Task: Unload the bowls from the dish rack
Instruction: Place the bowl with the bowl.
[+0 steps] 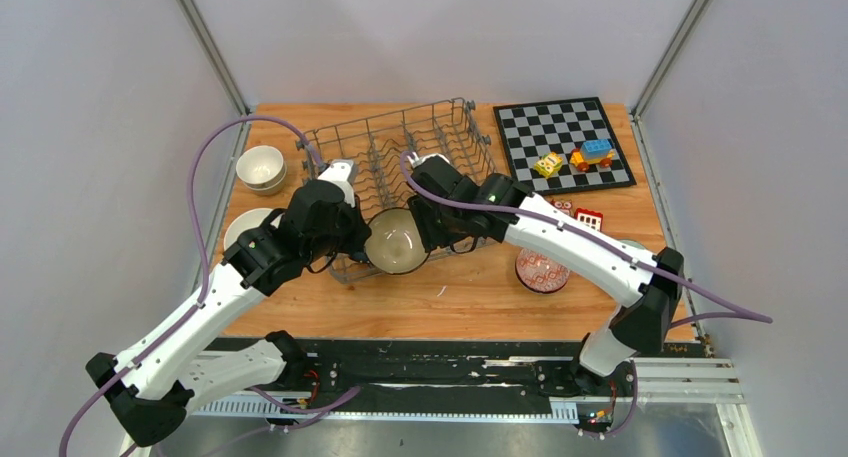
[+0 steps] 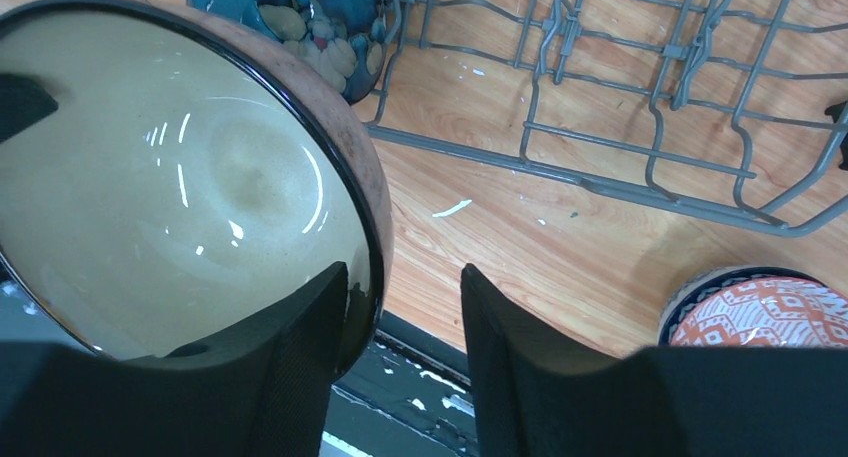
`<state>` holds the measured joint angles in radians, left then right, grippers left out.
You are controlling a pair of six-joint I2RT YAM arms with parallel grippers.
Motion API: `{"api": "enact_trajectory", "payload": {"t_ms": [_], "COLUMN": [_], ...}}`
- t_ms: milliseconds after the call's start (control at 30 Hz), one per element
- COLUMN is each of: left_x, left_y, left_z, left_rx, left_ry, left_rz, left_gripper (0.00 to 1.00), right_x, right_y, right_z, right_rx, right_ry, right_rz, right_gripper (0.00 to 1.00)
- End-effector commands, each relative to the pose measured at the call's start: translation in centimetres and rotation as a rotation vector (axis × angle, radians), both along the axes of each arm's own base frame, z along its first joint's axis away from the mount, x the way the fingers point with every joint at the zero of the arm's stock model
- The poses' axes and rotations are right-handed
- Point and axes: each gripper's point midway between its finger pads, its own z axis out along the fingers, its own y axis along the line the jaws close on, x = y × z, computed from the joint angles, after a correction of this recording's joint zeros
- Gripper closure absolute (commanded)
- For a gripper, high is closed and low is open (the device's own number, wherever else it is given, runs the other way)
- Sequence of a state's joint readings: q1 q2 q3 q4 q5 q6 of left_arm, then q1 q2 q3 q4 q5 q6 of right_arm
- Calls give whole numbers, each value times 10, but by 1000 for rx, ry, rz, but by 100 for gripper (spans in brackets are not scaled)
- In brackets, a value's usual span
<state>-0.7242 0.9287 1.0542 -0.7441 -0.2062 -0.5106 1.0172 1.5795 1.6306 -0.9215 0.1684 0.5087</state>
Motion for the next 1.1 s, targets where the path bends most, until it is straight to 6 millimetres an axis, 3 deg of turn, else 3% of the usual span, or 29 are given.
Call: {"api": "enact_trajectory", "payload": {"t_ms": [0,333,500,533,600,667,767,933,1067], "left_x": [13,13,12,11,10,9,7,2,-1], "left_y": [-6,-4,-7,-7,-7,-6,-4,1,10], "left_z": [26,26,20,19,18,15,11,7,2], "left_rx": [-97,-112,-109,-107,-104,-99,-89,-73,-48], "left_ry": [-74,-75,-54,-49,-42,-32,-16,2,18], "left_rz": [59,81,73,72,70,68,76,88,118], "left_gripper": [100,100,100,98,74,58,43,32,30], "right_x": [0,3,9,10,13,15,17,22,29], "right_y": [8,22,22,21,20,20,22,24,25], "right_z": [-2,-9,-9,-8,-6,-5,-3,2,9], "right_rx": [-8,6,-13,-17,-26,-30,-25,3,65], "right_ry": [10,31,9,0,-13,-22,-27,-30,-18], "right_rz": [-22,-15,-15,-16,-19,-25,-31,-68,-110], "right_gripper": [55,93,97,97,97,97,97,97,97]}}
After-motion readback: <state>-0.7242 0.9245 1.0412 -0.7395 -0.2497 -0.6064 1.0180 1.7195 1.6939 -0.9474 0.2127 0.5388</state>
